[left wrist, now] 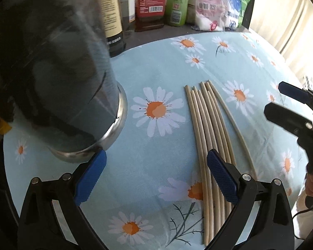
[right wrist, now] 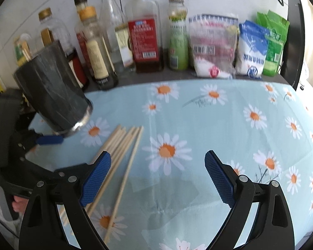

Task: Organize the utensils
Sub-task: 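Move the right gripper back down and close on another chopstick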

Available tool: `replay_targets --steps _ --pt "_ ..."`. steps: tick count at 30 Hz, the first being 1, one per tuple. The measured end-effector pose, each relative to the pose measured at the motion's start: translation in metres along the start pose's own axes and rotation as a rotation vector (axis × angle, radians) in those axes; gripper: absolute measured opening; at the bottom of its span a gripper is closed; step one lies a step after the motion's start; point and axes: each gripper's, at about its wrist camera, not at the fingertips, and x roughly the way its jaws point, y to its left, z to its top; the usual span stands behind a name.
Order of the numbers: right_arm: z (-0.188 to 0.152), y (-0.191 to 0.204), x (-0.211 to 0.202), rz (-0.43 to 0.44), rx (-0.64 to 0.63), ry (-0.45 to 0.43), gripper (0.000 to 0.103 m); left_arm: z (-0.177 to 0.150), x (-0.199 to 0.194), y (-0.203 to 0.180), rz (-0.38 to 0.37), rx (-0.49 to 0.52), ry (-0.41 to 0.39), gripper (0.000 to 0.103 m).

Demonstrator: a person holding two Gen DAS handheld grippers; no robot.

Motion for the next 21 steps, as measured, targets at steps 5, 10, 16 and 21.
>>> replay_targets --steps 5,10,16,21 --pt "-0.01 0.001 0.013 -0.023 -0.012 0.049 0.087 0.006 0.003 -0.004 0.004 0.015 0.009 0.097" --pt "-0.016 0.002 0.023 -0.018 -0.017 0.092 0.087 0.005 0.004 0.0 -0.014 0.006 0.007 0.097" --pt "-0.02 0.014 0.033 -0.047 -0.057 0.13 0.087 0.001 0.005 0.002 0.012 0.014 0.016 0.098" --pt "-0.019 0.01 0.036 -0.068 -0.014 0.156 0.096 0.001 0.006 0.001 0.043 0.01 0.051 0.099"
